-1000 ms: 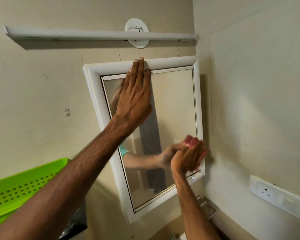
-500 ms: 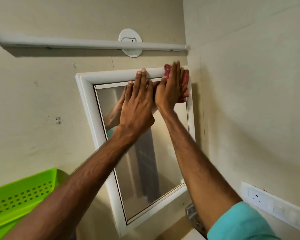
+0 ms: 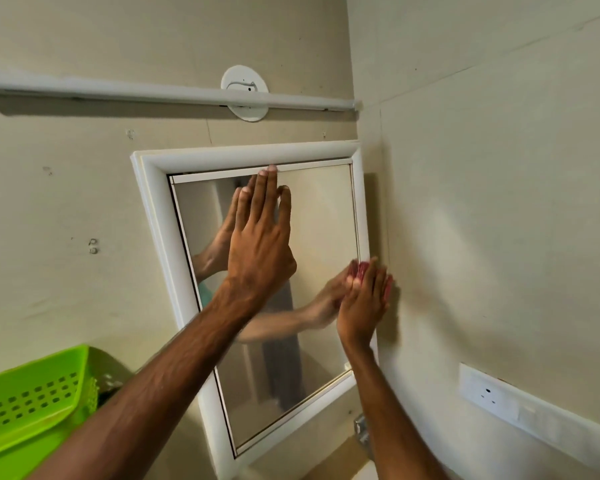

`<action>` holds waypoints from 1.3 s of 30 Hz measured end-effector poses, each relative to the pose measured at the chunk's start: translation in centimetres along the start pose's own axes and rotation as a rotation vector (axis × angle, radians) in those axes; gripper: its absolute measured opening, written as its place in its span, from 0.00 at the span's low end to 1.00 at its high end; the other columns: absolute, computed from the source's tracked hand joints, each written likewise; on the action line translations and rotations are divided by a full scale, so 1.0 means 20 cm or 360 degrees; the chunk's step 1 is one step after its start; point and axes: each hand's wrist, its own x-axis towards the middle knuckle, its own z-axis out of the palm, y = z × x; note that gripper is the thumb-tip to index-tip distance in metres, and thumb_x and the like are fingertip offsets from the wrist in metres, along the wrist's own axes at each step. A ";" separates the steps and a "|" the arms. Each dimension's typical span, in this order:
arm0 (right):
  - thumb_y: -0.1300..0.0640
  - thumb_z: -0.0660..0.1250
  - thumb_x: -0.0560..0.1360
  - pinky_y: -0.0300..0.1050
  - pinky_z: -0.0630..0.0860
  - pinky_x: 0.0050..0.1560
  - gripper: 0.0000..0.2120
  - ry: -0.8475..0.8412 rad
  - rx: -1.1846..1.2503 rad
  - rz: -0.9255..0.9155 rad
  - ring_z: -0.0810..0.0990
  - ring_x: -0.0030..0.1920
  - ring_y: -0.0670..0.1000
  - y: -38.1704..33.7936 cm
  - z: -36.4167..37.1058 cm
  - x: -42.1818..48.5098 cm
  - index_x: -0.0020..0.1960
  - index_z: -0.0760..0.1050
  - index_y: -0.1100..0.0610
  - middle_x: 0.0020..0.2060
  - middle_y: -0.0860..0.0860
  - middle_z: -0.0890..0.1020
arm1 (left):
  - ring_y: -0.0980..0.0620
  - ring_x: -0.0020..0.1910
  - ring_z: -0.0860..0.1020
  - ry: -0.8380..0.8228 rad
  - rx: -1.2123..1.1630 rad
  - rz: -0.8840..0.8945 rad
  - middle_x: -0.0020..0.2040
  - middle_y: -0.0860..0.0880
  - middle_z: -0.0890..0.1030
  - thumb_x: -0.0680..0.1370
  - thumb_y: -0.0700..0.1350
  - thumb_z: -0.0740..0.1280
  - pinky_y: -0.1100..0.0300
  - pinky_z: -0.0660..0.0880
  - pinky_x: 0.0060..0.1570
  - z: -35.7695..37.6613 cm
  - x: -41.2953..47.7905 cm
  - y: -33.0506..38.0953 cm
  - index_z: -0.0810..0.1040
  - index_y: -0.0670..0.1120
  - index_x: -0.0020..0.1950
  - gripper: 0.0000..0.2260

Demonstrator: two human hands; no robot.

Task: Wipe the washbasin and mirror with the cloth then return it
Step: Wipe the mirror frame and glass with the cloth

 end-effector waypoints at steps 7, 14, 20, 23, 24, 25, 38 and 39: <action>0.60 0.64 0.83 0.56 0.74 0.71 0.28 -0.0496 -0.0278 0.0309 0.64 0.79 0.63 0.34 -0.15 -0.36 0.81 0.61 0.59 0.78 0.61 0.68 | 0.38 0.80 0.37 -0.0084 -0.0064 -0.0033 0.80 0.35 0.38 0.75 0.45 0.66 0.41 0.44 0.79 0.10 -0.15 0.14 0.45 0.38 0.81 0.42; 0.62 0.62 0.84 0.43 0.78 0.53 0.13 -0.0848 -0.0116 0.0422 0.81 0.55 0.57 0.29 -0.35 -0.34 0.67 0.74 0.58 0.61 0.58 0.81 | 0.38 0.80 0.39 -0.0195 -0.0177 -0.0037 0.80 0.35 0.39 0.74 0.46 0.65 0.41 0.48 0.79 0.21 -0.35 0.26 0.49 0.36 0.80 0.40; 0.63 0.68 0.82 0.27 0.73 0.26 0.15 -0.0827 0.0077 0.0434 0.79 0.32 0.43 0.29 -0.47 -0.33 0.68 0.78 0.62 0.53 0.60 0.86 | 0.40 0.79 0.35 -0.0451 -0.0238 0.0068 0.80 0.38 0.36 0.81 0.59 0.60 0.43 0.44 0.80 0.30 -0.56 0.30 0.51 0.36 0.81 0.38; 0.65 0.63 0.83 0.25 0.75 0.32 0.16 -0.0669 0.0295 0.0412 0.84 0.42 0.52 0.27 -0.52 -0.33 0.71 0.76 0.63 0.55 0.60 0.85 | 0.41 0.80 0.37 -0.0509 -0.0315 0.0112 0.81 0.38 0.38 0.78 0.50 0.62 0.44 0.45 0.80 0.32 -0.64 0.29 0.54 0.37 0.81 0.35; 0.67 0.63 0.83 0.24 0.75 0.38 0.17 -0.0611 0.0365 0.0392 0.84 0.49 0.54 0.25 -0.54 -0.33 0.71 0.75 0.63 0.58 0.58 0.84 | 0.42 0.81 0.39 -0.0504 -0.0374 0.0120 0.81 0.39 0.40 0.76 0.46 0.63 0.45 0.46 0.80 0.33 -0.67 0.29 0.56 0.38 0.80 0.35; 0.68 0.62 0.83 0.25 0.75 0.44 0.18 -0.0565 0.0425 0.0390 0.83 0.55 0.55 0.23 -0.56 -0.33 0.72 0.74 0.63 0.60 0.57 0.83 | 0.43 0.81 0.41 -0.0484 -0.0437 0.0112 0.82 0.40 0.44 0.73 0.44 0.64 0.46 0.47 0.80 0.34 -0.69 0.29 0.58 0.40 0.80 0.36; 0.64 0.62 0.83 0.57 0.78 0.65 0.14 -0.0702 0.1631 0.1058 0.82 0.62 0.60 0.03 -0.67 -0.52 0.64 0.80 0.55 0.56 0.55 0.86 | 0.49 0.62 0.79 -0.0587 -0.1588 -0.0677 0.64 0.46 0.80 0.84 0.46 0.59 0.64 0.72 0.58 0.20 -0.92 0.32 0.72 0.42 0.70 0.16; 0.63 0.61 0.83 0.57 0.78 0.64 0.14 -0.0787 0.1706 0.1144 0.83 0.61 0.60 0.02 -0.69 -0.56 0.63 0.81 0.54 0.58 0.57 0.86 | 0.51 0.63 0.78 -0.0636 -0.1707 -0.0794 0.66 0.47 0.79 0.84 0.48 0.60 0.63 0.74 0.60 0.17 -0.95 0.32 0.71 0.43 0.71 0.18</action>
